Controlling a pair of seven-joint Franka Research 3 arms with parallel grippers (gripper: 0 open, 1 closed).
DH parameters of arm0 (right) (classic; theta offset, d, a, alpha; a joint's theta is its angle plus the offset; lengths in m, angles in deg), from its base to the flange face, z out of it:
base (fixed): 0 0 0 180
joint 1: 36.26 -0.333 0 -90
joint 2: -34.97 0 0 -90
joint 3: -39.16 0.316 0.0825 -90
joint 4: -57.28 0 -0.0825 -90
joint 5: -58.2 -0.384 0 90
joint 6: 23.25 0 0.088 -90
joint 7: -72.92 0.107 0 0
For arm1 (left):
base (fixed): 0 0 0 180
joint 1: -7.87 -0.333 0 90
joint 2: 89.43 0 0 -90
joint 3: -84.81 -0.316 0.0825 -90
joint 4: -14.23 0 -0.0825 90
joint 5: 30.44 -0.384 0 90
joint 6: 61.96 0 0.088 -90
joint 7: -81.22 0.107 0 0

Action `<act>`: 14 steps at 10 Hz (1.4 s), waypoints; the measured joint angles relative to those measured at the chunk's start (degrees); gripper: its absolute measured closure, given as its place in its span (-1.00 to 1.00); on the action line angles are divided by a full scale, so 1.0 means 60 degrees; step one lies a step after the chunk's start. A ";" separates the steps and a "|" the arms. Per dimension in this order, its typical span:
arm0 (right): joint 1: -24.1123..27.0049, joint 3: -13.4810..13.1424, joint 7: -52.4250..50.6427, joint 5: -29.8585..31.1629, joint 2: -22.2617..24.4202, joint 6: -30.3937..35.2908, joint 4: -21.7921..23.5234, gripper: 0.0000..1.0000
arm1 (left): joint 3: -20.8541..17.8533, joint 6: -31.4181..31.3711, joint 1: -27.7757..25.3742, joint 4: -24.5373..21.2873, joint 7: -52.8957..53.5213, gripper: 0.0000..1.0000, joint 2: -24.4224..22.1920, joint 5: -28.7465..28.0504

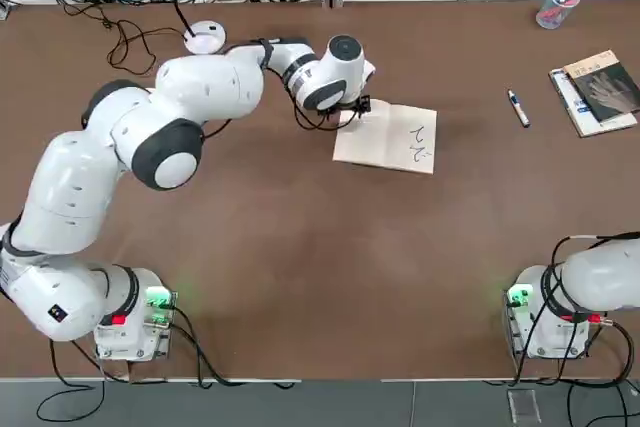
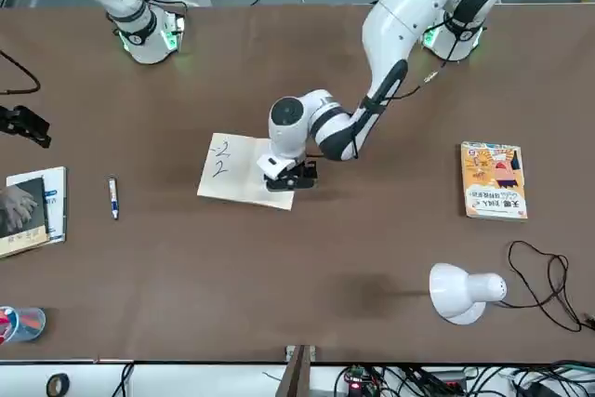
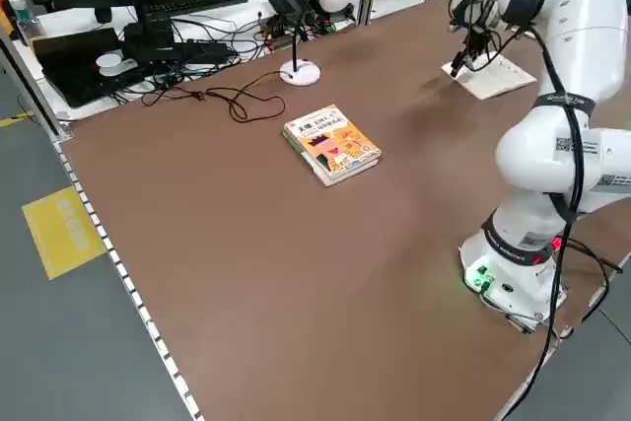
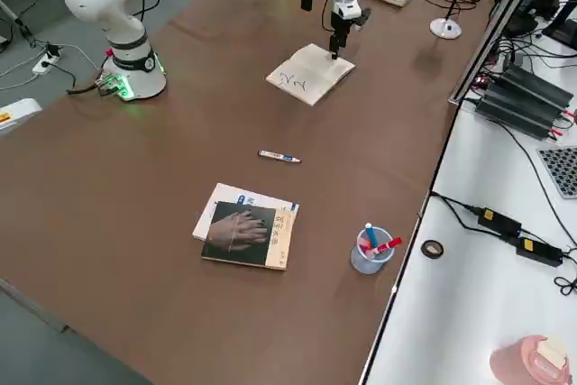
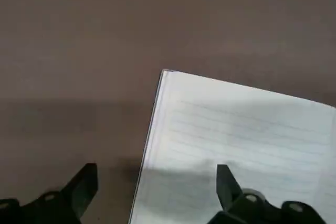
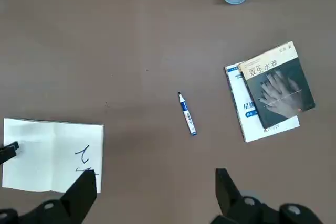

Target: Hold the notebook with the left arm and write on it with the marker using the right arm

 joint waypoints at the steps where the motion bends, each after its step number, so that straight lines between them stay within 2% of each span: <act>1: 0.0000 0.0000 0.0000 0.0000 0.0000 -0.0003 0.0007 -1.00 | -0.0006 -0.0037 0.0003 0.0034 0.0000 -1.00 0.0066 -0.0001; 8: 0.0000 0.0000 -0.0001 0.0000 0.0000 -0.0017 0.0021 -1.00 | -0.0354 -0.0395 0.0170 0.0259 0.0008 -1.00 0.0475 -0.0015; 14: 0.0004 0.0001 -0.0129 -0.0001 -0.0001 -0.0022 0.0037 -1.00 | -0.0511 -0.0396 0.0318 0.0281 0.0012 -1.00 0.0477 -0.0015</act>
